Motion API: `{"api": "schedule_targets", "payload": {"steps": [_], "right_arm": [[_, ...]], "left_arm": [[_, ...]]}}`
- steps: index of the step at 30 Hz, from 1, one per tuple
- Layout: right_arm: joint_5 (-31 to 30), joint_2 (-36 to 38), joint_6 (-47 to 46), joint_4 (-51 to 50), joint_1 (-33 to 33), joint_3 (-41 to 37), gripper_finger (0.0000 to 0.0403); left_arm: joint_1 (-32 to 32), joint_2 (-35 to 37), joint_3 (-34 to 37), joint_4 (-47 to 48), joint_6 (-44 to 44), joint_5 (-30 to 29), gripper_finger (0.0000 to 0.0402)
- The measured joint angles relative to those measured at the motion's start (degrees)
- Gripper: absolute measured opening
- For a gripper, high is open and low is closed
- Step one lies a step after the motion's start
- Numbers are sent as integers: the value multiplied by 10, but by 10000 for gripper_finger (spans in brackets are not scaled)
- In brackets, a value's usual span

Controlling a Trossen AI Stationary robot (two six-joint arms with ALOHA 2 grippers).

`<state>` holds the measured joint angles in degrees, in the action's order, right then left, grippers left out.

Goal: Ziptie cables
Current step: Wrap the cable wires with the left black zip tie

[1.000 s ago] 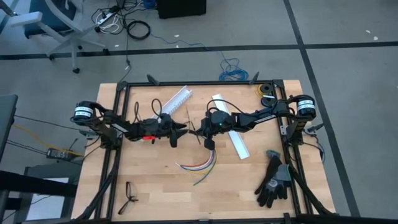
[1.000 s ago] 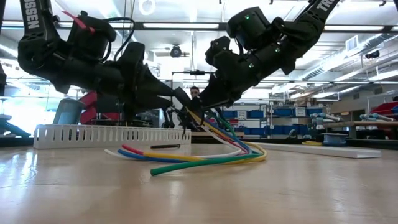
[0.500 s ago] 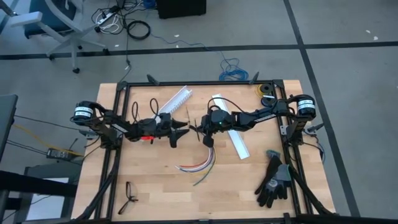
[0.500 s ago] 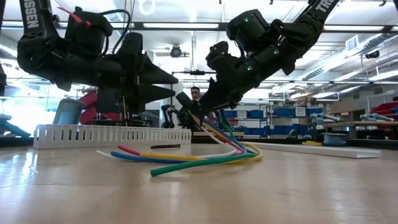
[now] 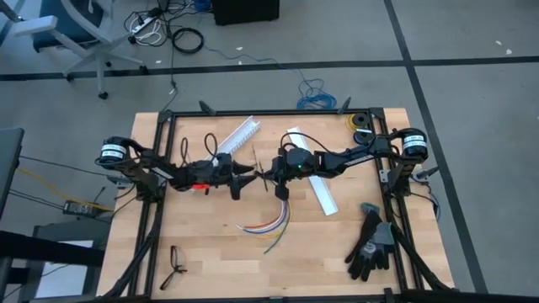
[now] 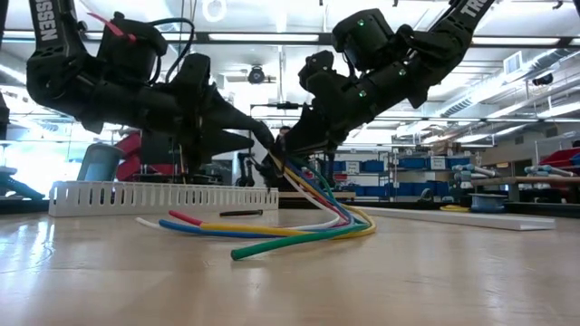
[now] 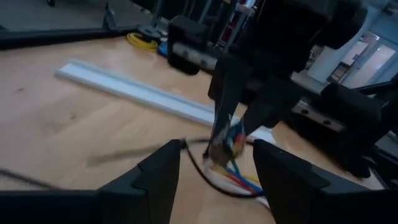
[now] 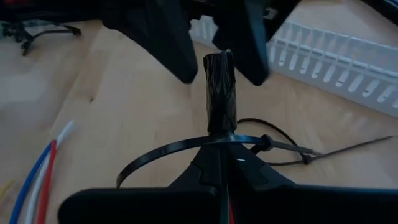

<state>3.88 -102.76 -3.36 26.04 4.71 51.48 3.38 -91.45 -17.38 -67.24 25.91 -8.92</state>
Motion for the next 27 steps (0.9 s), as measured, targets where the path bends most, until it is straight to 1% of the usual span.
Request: {"api": "schedule_targets", "payload": {"steps": [2,4,8,10,16,22,26,27], "right_arm": [[12,0,0,1,0,0,3],[13,0,0,2,0,0,3],[14,0,-1,3,0,0,3],[14,0,-7,0,0,0,3],[7,0,-10,-7,0,0,4],[6,0,-10,-10,0,0,4],[7,0,-14,-10,-1,0,7],[7,0,-19,-10,-1,0,9]], "left_arm": [[0,-4,-11,-1,-2,0,214],[0,-14,-26,0,-3,2,214],[0,-49,-61,36,-2,19,212],[0,-62,-70,33,0,22,205],[0,-64,-71,6,-3,23,149],[1,-64,-71,12,-13,24,102],[1,-64,-71,14,-18,24,52],[1,-63,-71,14,-20,24,45]]}}
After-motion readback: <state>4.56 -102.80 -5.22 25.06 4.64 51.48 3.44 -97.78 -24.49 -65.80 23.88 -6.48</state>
